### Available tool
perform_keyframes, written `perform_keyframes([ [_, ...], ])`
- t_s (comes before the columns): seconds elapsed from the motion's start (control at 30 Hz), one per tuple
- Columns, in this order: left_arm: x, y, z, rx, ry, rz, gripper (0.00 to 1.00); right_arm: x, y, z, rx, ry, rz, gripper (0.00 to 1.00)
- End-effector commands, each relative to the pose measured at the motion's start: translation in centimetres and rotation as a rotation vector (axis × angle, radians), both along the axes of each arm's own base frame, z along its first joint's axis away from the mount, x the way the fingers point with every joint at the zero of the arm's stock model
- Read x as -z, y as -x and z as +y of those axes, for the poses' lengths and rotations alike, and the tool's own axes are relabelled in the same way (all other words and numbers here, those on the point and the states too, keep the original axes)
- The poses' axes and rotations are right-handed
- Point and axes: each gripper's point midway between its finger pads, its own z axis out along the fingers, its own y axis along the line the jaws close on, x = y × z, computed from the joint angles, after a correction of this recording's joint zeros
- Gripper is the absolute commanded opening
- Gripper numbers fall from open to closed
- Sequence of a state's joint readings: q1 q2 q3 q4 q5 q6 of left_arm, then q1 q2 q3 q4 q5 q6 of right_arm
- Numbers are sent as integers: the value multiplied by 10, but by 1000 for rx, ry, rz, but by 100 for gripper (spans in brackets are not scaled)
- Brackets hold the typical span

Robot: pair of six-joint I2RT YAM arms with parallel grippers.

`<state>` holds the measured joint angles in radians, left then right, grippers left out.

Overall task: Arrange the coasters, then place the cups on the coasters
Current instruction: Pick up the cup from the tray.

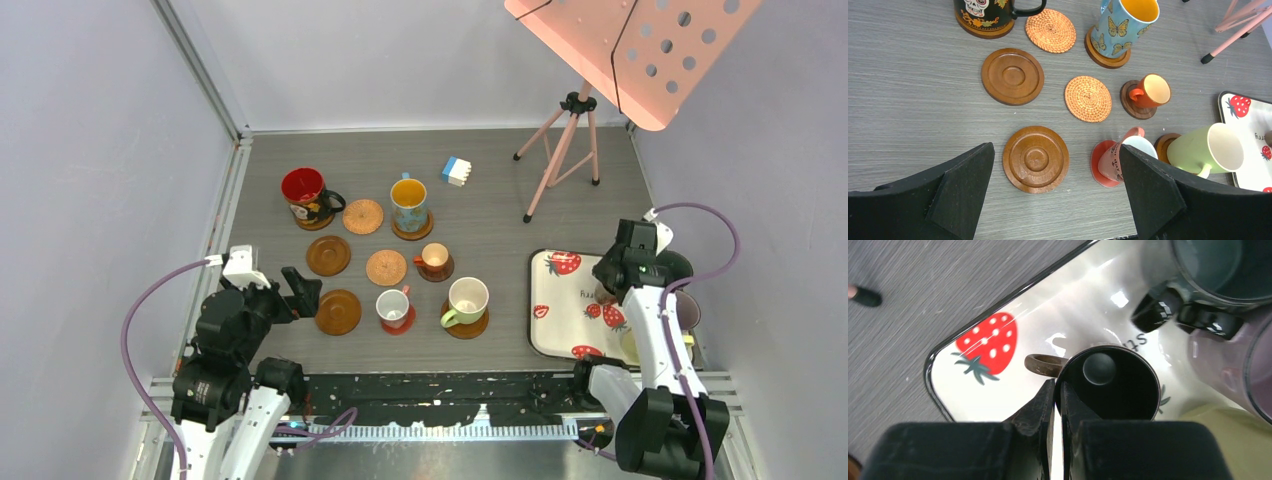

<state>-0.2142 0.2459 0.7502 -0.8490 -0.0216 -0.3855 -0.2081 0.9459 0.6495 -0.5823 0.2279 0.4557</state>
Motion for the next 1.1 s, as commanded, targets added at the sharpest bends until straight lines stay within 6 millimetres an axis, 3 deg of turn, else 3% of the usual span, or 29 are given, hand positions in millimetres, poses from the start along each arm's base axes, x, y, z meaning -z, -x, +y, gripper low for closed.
perform_keyframes([
  [0.0,-10,-5,-4,19,7,-45,99,-16,-15,26,-156,-46,-51,5],
  [0.23,-11,-5,-4,19,8,-50,99,-15,-18,62,-289,-57,-36,5],
  [0.53,-11,-5,-4,19,8,-50,99,-14,-22,85,-369,-42,-1,5],
  [0.67,-12,-5,-4,19,8,-52,99,-7,-20,88,-382,-15,40,9],
  [0.83,-11,-5,-4,20,8,-52,99,-1,-17,87,-379,7,77,26],
  [1.07,-10,-6,-4,20,6,-42,99,10,-15,82,-379,35,133,28],
])
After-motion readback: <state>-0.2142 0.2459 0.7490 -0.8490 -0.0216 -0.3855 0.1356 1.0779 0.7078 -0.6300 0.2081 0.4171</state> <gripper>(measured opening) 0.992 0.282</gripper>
